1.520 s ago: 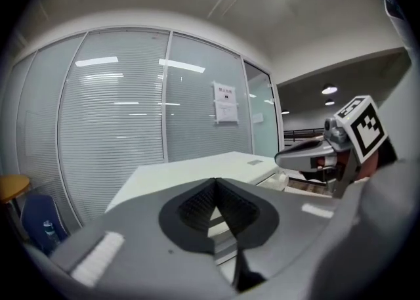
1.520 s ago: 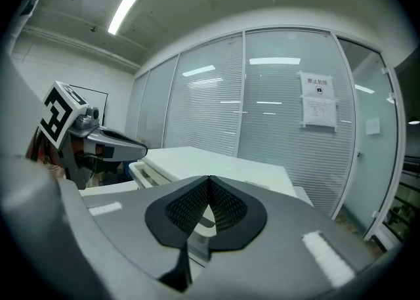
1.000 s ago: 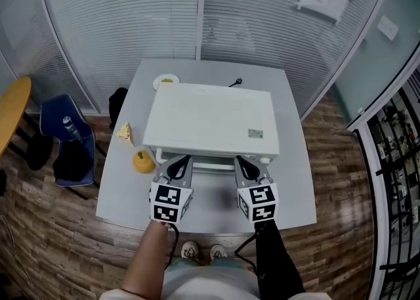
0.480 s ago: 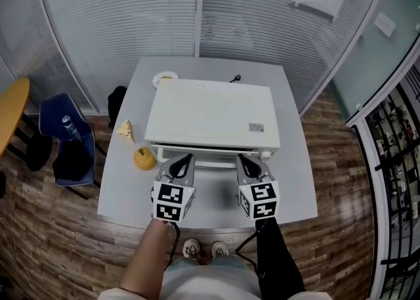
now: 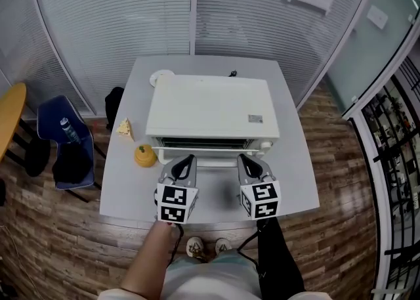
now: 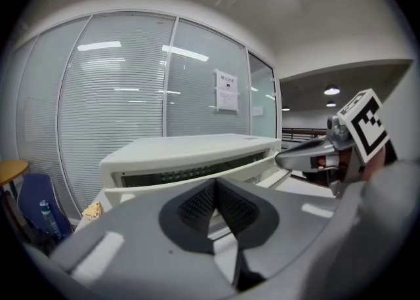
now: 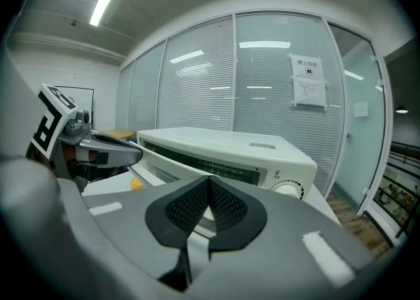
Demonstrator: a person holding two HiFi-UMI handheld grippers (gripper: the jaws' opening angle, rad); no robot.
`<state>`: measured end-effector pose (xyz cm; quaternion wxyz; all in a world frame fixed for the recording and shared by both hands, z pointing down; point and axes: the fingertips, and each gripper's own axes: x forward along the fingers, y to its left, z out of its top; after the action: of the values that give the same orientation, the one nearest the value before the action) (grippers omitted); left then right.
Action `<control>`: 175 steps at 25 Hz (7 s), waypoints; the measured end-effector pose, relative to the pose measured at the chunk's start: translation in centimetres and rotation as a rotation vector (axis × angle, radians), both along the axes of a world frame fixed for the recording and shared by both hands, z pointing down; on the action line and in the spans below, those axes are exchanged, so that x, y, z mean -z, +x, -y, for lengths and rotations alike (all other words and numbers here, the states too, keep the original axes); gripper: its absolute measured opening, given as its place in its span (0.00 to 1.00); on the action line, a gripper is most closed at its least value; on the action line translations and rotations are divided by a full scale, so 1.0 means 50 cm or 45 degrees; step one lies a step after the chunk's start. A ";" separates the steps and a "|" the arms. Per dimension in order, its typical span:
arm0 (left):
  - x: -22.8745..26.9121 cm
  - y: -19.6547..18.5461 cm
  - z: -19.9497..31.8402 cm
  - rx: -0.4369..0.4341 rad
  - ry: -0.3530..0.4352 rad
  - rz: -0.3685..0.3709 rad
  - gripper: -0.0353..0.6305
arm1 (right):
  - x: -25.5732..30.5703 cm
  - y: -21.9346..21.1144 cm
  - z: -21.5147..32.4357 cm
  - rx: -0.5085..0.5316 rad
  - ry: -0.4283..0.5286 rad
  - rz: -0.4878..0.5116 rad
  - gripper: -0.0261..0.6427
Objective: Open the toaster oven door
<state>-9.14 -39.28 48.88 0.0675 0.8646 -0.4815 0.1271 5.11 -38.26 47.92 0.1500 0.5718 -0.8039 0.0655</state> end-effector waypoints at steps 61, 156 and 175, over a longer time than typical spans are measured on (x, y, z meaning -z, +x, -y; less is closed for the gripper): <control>-0.324 0.016 -0.286 0.134 -0.307 0.118 0.14 | -0.327 -0.044 -0.290 0.031 -0.264 0.043 0.04; 0.290 -0.070 -0.171 0.229 0.356 0.028 0.14 | 0.263 0.029 -0.165 0.072 0.438 0.109 0.04; 0.299 -0.042 -0.174 0.181 0.384 0.004 0.14 | 0.264 0.015 -0.170 0.098 0.447 0.061 0.04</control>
<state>-11.26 -30.56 33.92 -0.0547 0.8284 -0.5552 0.0497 5.87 -29.76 34.74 0.0311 0.5563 -0.8276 -0.0680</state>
